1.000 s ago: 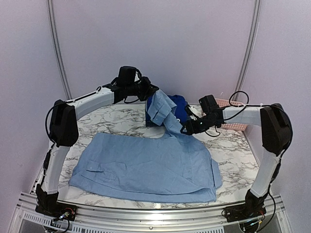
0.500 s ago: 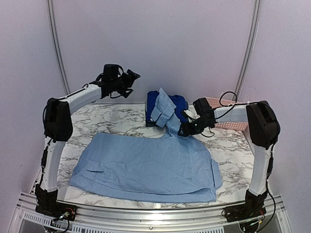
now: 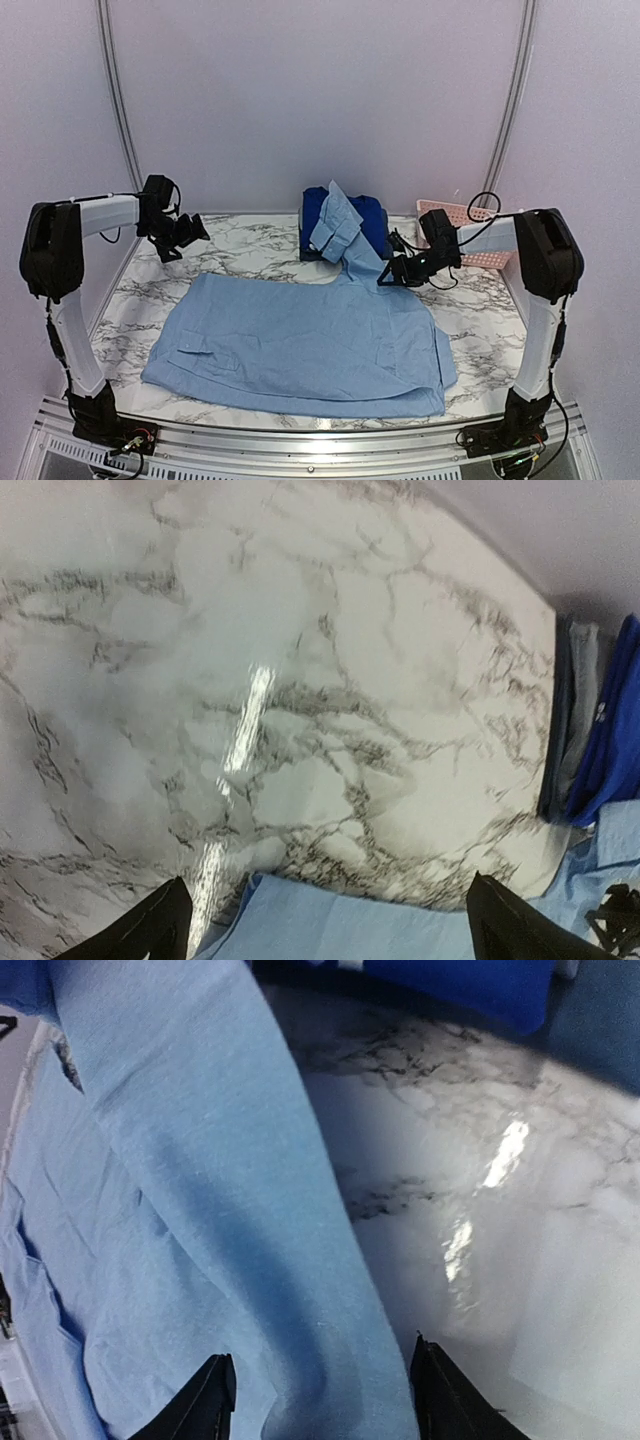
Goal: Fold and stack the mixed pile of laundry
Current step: Pick up the 1/3-folded shirt from the center of the board.
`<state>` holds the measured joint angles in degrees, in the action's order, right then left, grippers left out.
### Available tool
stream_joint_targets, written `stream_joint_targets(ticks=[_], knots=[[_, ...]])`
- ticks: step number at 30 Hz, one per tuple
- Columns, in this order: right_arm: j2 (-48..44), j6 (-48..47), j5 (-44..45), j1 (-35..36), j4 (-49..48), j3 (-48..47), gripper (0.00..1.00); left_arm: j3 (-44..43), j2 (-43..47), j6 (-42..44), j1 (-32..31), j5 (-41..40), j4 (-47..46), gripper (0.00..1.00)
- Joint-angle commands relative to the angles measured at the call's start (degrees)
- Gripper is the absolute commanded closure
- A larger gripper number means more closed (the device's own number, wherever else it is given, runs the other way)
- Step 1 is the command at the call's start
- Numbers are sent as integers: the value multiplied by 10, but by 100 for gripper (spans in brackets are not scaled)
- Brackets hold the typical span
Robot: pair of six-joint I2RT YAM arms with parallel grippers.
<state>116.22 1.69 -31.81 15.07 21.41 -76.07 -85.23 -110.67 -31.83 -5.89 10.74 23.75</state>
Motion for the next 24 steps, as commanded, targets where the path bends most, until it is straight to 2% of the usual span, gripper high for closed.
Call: stream_joint_targets(ticks=[1, 9, 14, 16, 19, 20, 24], knots=[[-4, 40, -121, -31, -39, 31, 45, 39, 43, 39, 3, 33, 12, 1], [46, 88, -232, -62, -76, 7, 53, 40, 28, 50, 14, 35, 9, 1], [66, 72, -239, -62, -42, -22, 59, 42, 9, 54, 36, 61, 13, 1], [73, 69, -243, -62, -34, -30, 68, 43, 5, 58, 40, 67, 14, 1], [69, 63, -250, -63, -26, -37, 93, 40, -3, 70, 45, 72, 23, 2], [64, 58, -248, -62, -18, -39, 97, 40, -6, 73, 46, 73, 26, 3], [36, 46, -210, -73, -6, -38, 100, 33, -25, 93, 46, 67, 47, 10]])
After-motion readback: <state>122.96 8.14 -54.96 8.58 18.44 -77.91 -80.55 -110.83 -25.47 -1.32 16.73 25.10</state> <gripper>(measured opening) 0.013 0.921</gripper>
